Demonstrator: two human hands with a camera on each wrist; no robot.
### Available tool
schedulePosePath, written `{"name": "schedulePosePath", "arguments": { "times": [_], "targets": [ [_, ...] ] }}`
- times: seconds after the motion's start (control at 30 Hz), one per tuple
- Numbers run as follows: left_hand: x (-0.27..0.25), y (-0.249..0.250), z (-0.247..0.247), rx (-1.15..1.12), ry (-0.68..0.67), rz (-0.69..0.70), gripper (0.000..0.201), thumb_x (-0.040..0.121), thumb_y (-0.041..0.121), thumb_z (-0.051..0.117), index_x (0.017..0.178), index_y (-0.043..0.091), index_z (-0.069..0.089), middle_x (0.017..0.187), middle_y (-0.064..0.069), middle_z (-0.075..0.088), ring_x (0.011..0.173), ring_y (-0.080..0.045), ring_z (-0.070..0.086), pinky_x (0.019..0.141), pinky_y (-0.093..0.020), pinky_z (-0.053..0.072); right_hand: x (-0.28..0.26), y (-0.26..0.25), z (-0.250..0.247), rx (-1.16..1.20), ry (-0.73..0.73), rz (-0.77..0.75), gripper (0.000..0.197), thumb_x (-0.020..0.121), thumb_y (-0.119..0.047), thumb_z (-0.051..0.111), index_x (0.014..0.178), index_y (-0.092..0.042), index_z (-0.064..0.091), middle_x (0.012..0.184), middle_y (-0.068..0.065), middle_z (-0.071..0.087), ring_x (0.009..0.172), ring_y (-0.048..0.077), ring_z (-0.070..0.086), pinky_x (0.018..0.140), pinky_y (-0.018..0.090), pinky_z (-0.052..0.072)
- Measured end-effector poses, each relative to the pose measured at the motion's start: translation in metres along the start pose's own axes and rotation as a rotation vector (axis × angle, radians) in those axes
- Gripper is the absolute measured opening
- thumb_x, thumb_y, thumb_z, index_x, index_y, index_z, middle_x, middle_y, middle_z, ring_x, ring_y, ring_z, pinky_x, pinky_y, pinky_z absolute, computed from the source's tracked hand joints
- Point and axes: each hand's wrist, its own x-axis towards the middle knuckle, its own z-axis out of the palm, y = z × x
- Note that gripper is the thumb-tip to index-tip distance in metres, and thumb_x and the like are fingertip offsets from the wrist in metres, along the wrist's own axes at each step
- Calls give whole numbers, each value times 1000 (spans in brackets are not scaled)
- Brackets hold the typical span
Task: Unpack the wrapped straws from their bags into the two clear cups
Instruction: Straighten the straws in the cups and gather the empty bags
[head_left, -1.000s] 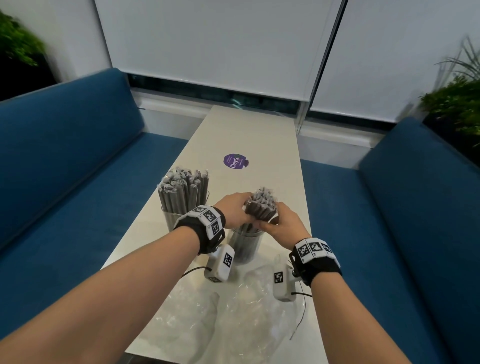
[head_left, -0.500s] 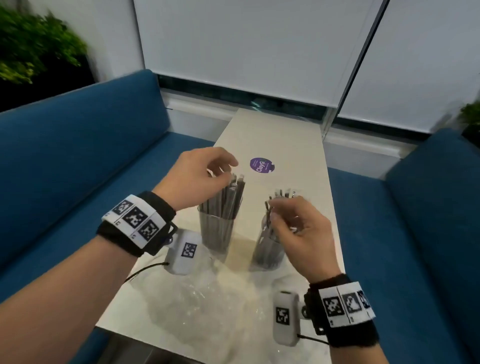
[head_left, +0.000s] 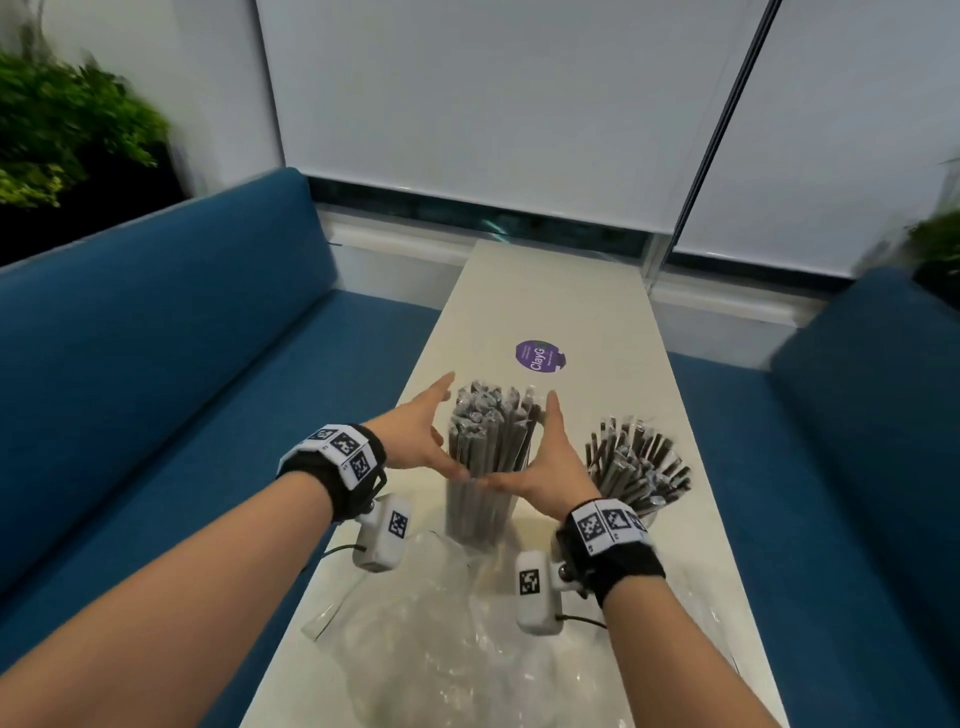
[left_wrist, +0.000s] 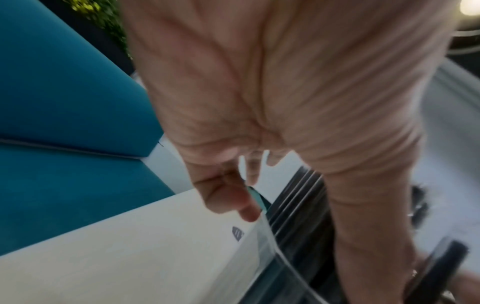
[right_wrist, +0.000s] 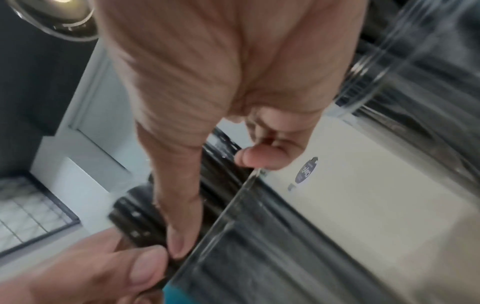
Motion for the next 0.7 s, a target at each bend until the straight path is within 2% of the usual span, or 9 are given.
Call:
{"name": "schedulePosePath", "arguments": {
  "times": [0.1, 0.2, 0.3, 0.37, 0.5, 0.53, 0.6, 0.63, 0.7],
  "targets": [
    [14, 6, 1, -98, -17, 109, 114, 66, 12, 94, 157, 28, 28, 148, -2, 54, 107, -25, 69, 96, -30, 51, 13, -9, -6, -109, -64, -56, 138, 65, -24, 99, 166, -24, 5, 154, 1, 52, 140, 22, 50, 104, 23, 35],
    [17, 7, -1, -127, 93, 170, 68, 64, 27, 96, 124, 26, 63, 113, 6, 73, 102, -16, 68, 98, -38, 55, 17, -12, -16, -111, -17, -142, 105, 67, -17, 96, 155, -25, 39, 132, -4, 64, 120, 17, 62, 94, 19, 47],
    [14, 7, -1, -221, 196, 152, 60, 63, 40, 95, 113, 27, 65, 102, 9, 73, 87, -14, 69, 73, -30, 58, 17, -4, -20, -37, 103, -184, 66, 69, -26, 88, 131, -25, 64, 117, -4, 75, 107, 18, 71, 97, 41, 58],
    [12, 5, 1, -210, 177, 125, 70, 64, 39, 95, 121, 25, 59, 106, 9, 66, 78, -11, 68, 60, -23, 53, 12, -1, -20, -63, 83, -175, 62, 71, -24, 86, 130, -25, 64, 120, -1, 74, 110, 20, 69, 102, 47, 55],
    [10, 1, 3, -118, 1, 156, 114, 66, 21, 95, 156, 33, 26, 130, 10, 50, 92, -17, 71, 71, -18, 54, 4, -1, -19, -91, -172, -105, 119, 71, -9, 93, 162, -26, 18, 138, -10, 51, 124, 12, 53, 106, 24, 40],
    [10, 1, 2, -109, -12, 185, 111, 69, 17, 93, 157, 33, 27, 131, 10, 51, 96, -20, 71, 74, -16, 54, 6, 0, -18, -108, -192, -100, 125, 69, -11, 94, 164, -26, 14, 138, -12, 47, 127, 11, 51, 106, 24, 38],
    [11, 2, 0, -118, -5, 222, 86, 76, 15, 88, 148, 29, 44, 125, 10, 61, 99, -20, 70, 83, -18, 56, 13, 2, -16, -144, -142, -125, 109, 65, -21, 95, 156, -26, 35, 134, -11, 57, 124, 16, 60, 109, 33, 45],
    [12, 3, -2, -143, 11, 225, 72, 77, 16, 87, 140, 27, 53, 121, 9, 65, 97, -18, 70, 87, -25, 58, 16, 2, -17, -149, -91, -143, 92, 65, -25, 94, 145, -27, 50, 125, -9, 66, 115, 17, 66, 104, 38, 51],
    [14, 3, -3, -233, 55, 211, 55, 81, 19, 85, 129, 24, 60, 112, 7, 70, 85, -15, 69, 80, -33, 59, 21, 3, -21, -70, -2, -158, 66, 70, -28, 93, 128, -26, 63, 105, -10, 73, 89, 7, 68, 82, 31, 55]
  ]
}}
